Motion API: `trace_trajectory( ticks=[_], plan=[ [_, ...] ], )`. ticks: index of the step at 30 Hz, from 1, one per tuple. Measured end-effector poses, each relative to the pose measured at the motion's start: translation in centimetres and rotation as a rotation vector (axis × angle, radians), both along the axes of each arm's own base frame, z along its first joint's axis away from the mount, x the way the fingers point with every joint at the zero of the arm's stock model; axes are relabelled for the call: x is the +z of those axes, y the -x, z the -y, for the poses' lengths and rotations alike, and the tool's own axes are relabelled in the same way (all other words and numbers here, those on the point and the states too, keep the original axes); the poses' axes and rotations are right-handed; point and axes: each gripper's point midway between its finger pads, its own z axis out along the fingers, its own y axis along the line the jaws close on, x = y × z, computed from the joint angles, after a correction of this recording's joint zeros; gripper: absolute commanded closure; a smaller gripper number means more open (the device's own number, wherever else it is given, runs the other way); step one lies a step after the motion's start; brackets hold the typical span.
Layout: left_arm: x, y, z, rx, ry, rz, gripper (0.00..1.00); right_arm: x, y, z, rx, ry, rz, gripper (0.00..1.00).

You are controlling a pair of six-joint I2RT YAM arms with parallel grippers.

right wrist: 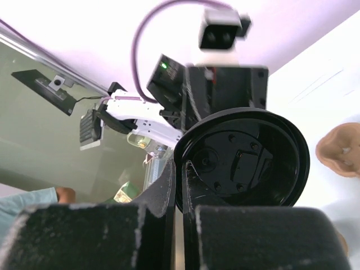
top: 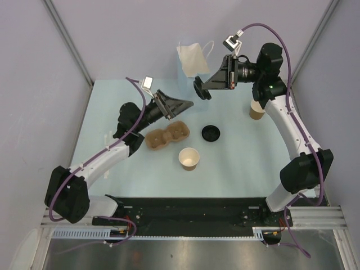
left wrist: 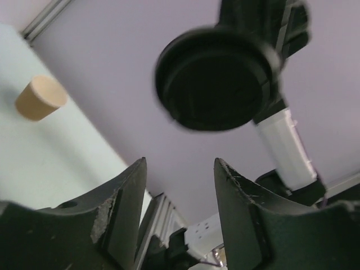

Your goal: Pack the takeout coffee

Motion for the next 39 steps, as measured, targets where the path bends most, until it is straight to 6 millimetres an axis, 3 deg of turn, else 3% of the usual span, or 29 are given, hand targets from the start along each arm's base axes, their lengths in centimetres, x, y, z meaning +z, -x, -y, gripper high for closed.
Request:
trace_trajectory(
  ticks=[5, 7, 20, 39],
  plan=[
    [5.7, 0.1, -0.2, -0.015, 0.109, 0.084, 0.5, 0.1, 0.3, -0.8, 0.022, -0.013, -0.009, 1.0],
    [6.5, 0.1, -0.4, -0.014, 0.129, 0.093, 0.51, 0.4, 0.4, -1.0, 0.026, -0.02, -0.001, 1.0],
    [3.5, -2.0, 0.1, -0.01, 0.117, -0.026, 0.58, 0.0, 0.2, -2.0, 0.054, -0.029, -0.01, 1.0],
    [1.8, -2.7, -0.1, 0.0, 0.109, -0.067, 0.65, 0.5, 0.8, -2.5, 0.073, -0.035, -0.001, 1.0]
  ],
)
